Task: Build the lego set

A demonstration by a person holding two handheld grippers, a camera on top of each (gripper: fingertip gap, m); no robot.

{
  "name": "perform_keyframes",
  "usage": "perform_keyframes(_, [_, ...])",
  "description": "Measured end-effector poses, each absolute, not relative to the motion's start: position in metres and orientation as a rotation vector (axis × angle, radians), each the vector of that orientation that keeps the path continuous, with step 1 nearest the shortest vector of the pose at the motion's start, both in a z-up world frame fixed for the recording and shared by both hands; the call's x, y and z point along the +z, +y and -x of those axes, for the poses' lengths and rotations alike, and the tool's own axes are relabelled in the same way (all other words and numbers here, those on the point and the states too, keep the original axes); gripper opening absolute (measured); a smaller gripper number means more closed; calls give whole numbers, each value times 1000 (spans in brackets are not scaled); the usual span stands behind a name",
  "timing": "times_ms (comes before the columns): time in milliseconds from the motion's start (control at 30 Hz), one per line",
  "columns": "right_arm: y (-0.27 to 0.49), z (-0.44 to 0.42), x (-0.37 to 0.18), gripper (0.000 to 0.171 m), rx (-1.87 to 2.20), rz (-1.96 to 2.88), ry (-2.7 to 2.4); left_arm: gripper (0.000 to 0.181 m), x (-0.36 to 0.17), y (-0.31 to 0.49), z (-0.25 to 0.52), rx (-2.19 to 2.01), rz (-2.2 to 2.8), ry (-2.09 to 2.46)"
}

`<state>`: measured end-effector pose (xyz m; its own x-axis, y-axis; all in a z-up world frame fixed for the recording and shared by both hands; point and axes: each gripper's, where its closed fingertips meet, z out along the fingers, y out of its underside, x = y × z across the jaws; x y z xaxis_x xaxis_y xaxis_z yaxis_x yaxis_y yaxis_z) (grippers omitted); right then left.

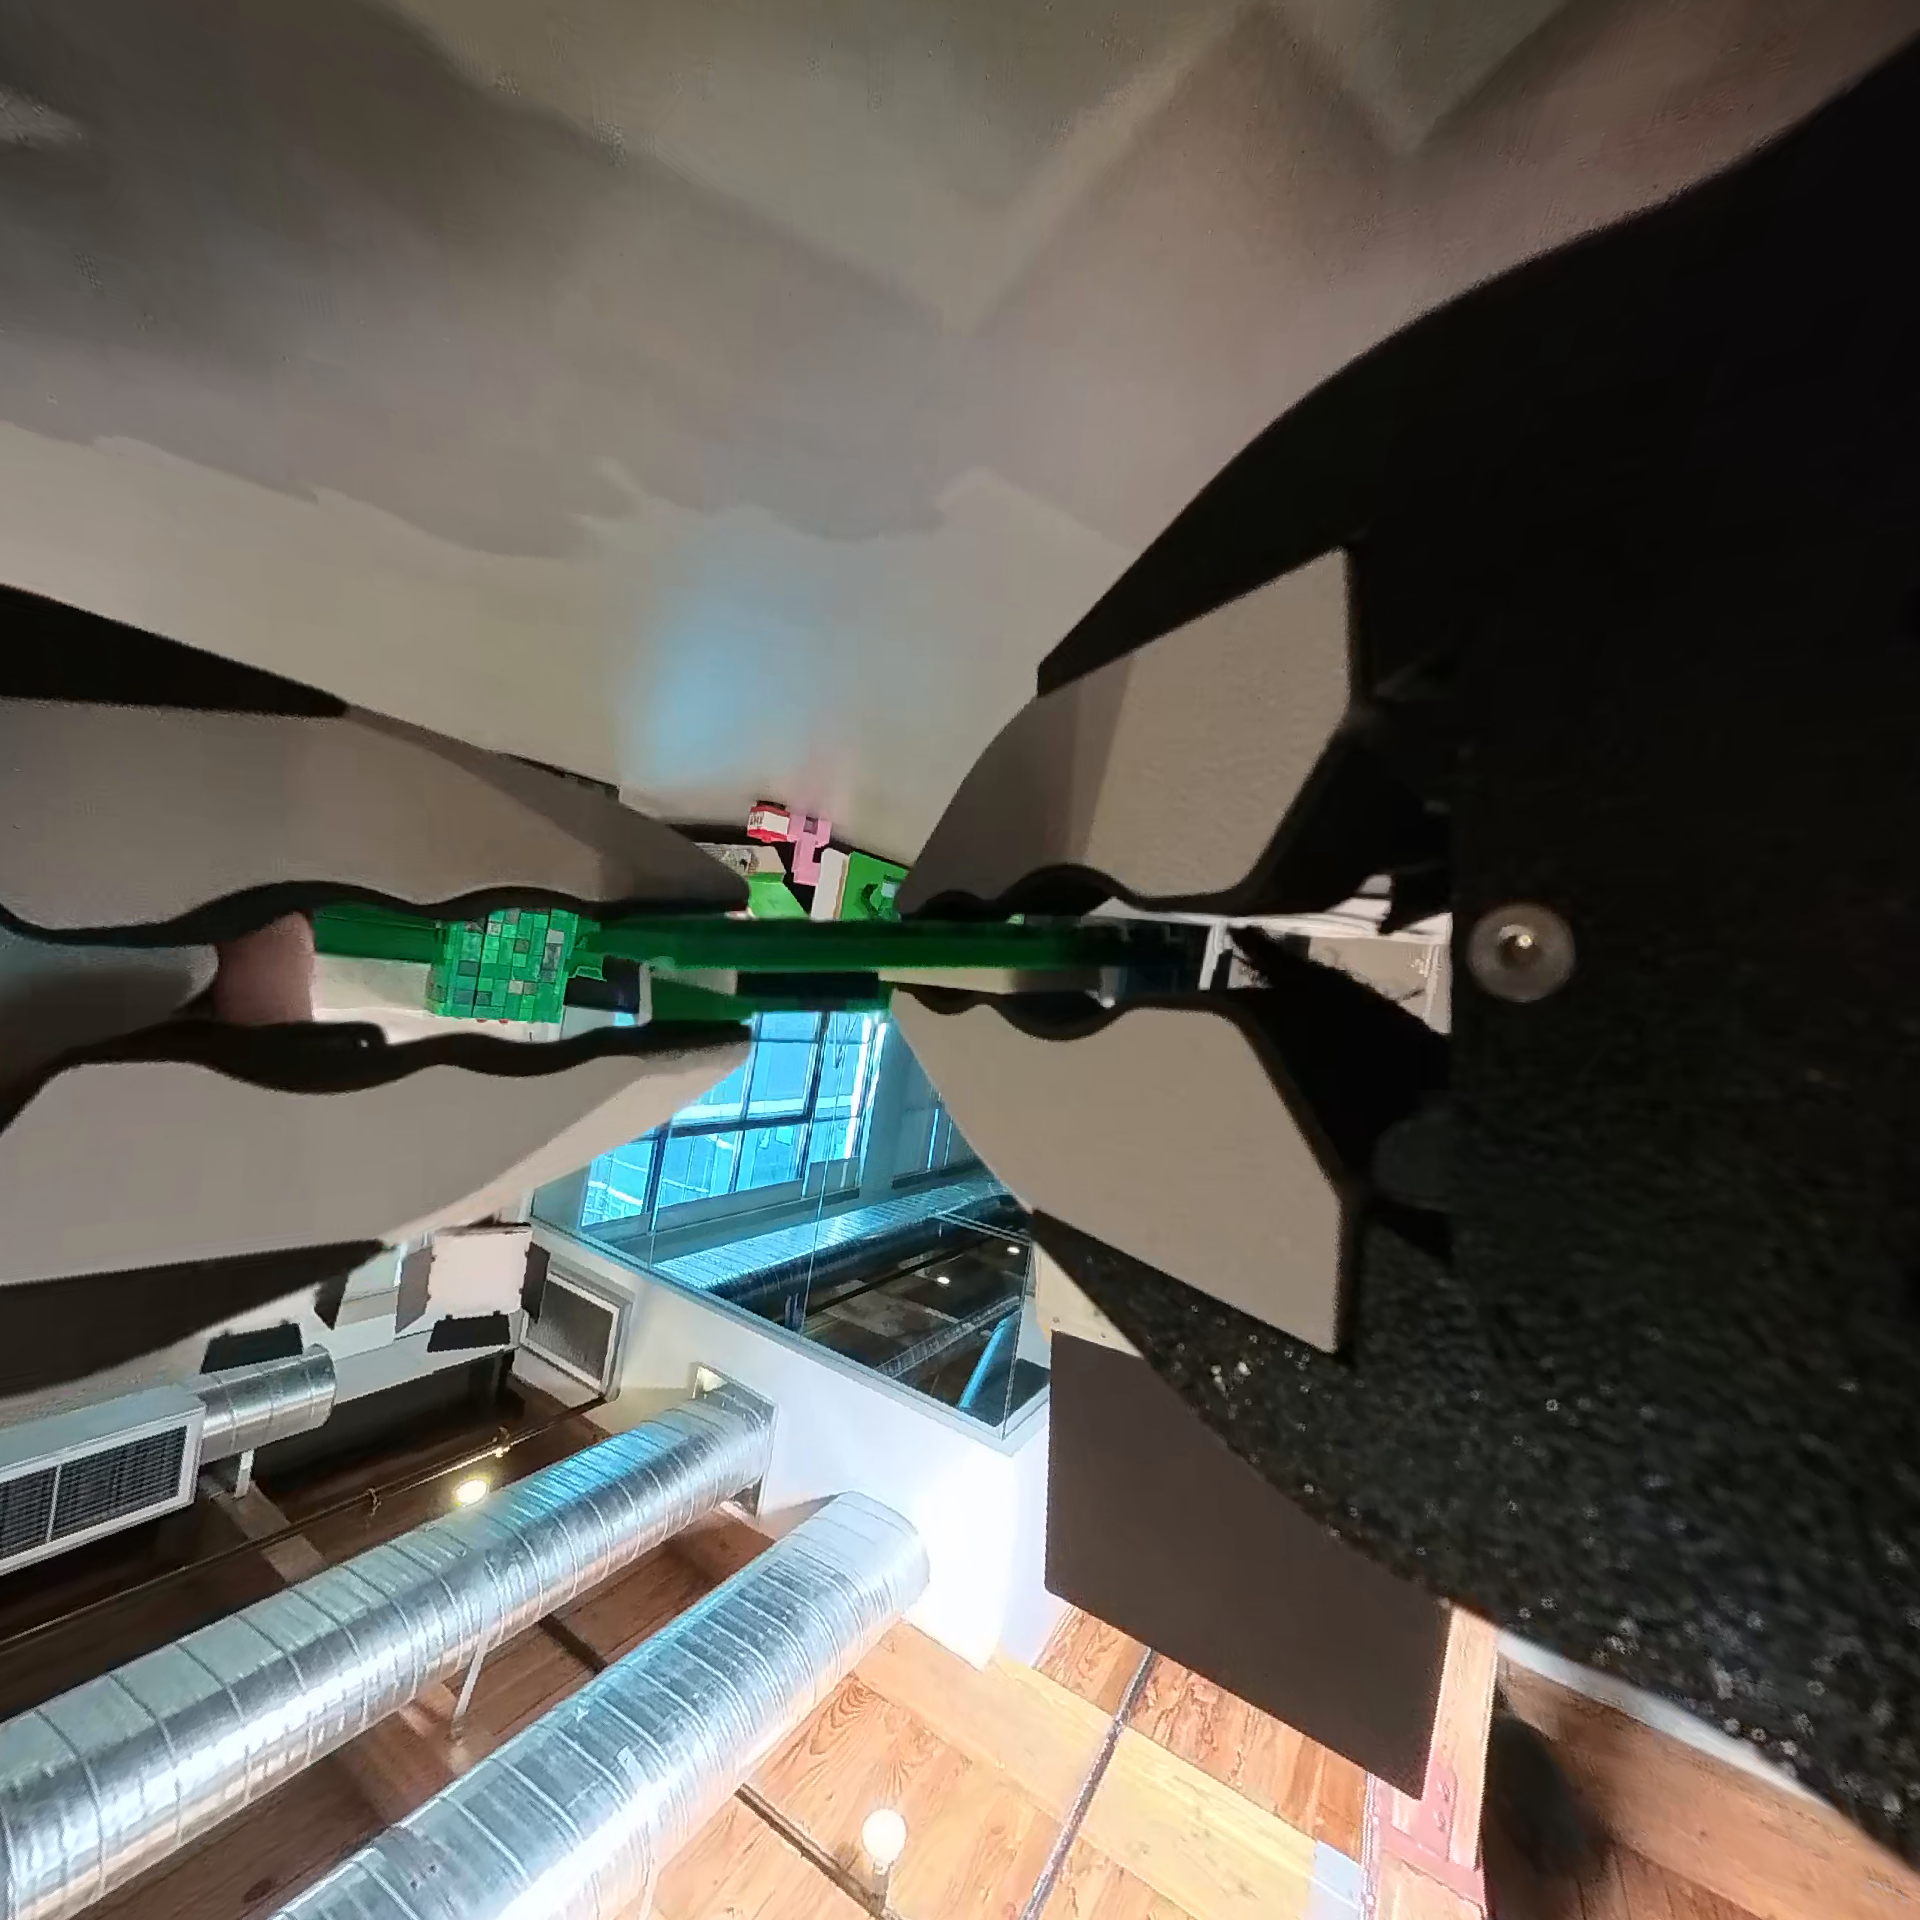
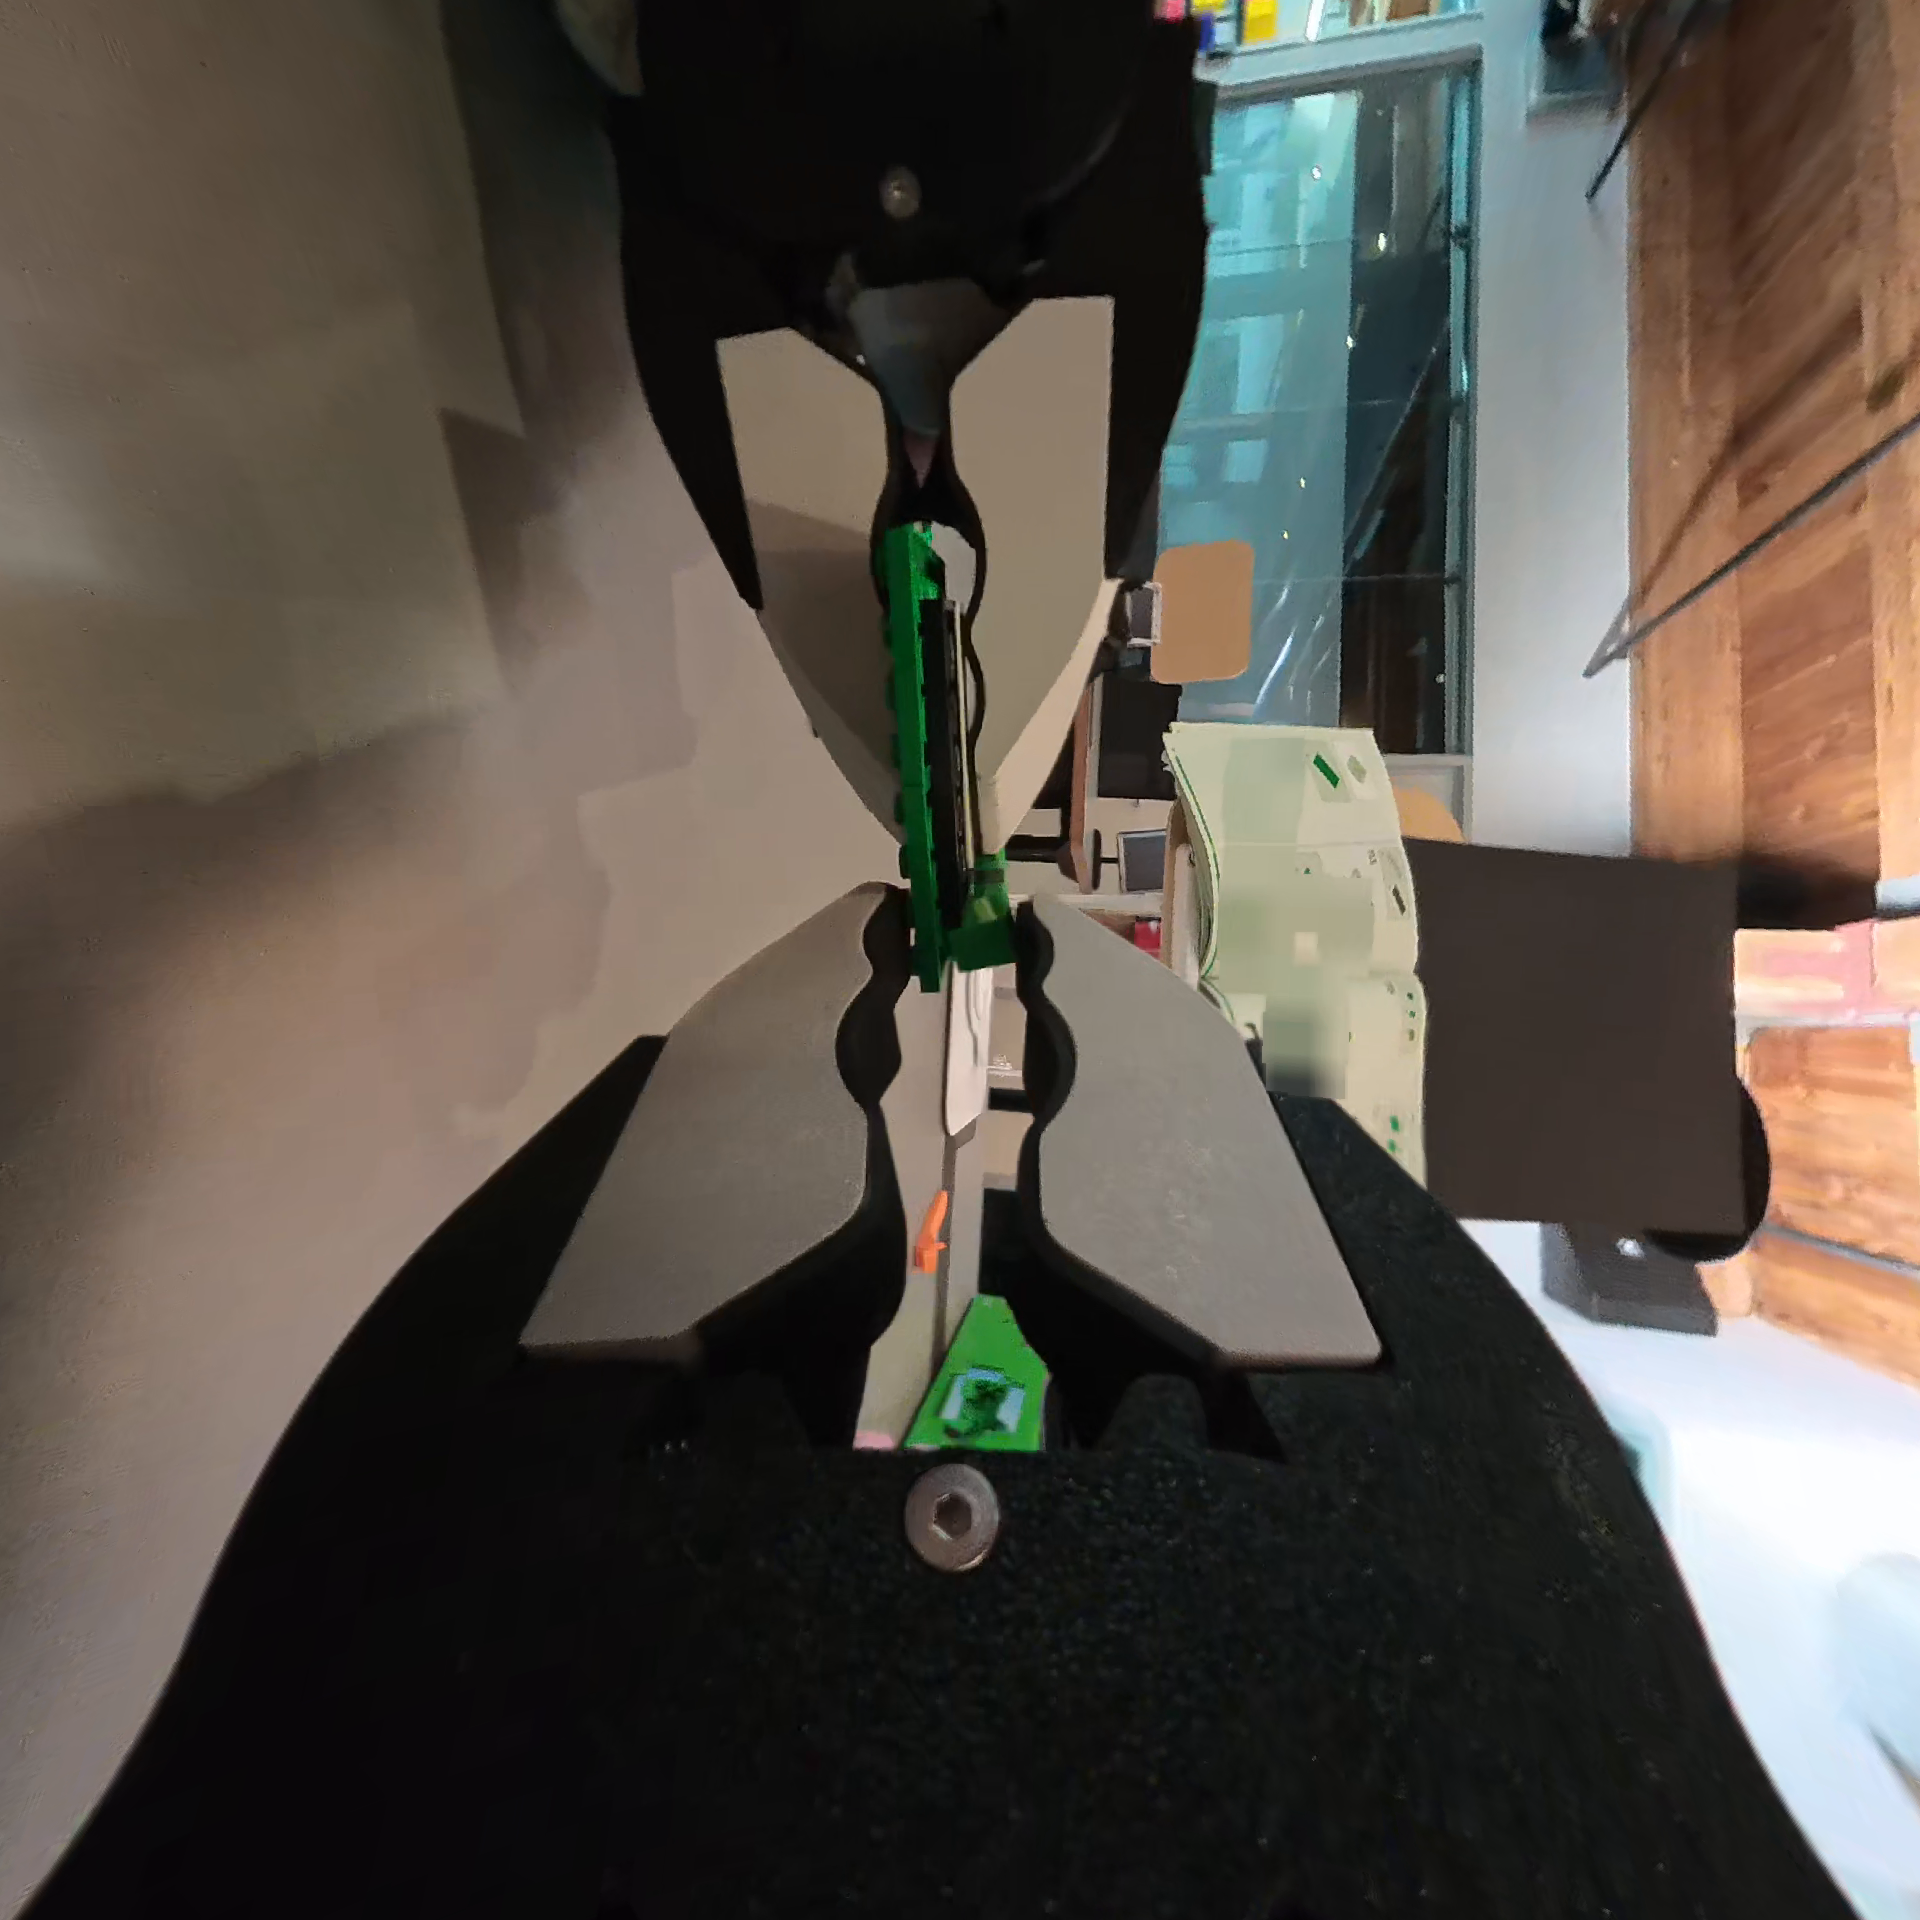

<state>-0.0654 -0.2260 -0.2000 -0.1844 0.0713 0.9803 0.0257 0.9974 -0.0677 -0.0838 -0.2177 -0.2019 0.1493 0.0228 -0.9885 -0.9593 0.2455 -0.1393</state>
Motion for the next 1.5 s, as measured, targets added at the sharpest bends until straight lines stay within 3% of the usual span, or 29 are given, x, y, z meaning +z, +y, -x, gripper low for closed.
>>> perform_keyframes(1300, [-222, 68, -217, 16, -53, 166, -1766, 8, -217, -214, 79, 859, 1170, 1241])
perform_keyframes(1400, [-220, 71, -219, 16, 71, 295, -1788, 8, -220, -212, 82, 835, 1209, 1236])
perform_keyframes(1500, [-218, 70, -213, 27, 194, 399, -1758, 8, -216, -211, 84, 805, 1227, 1195])
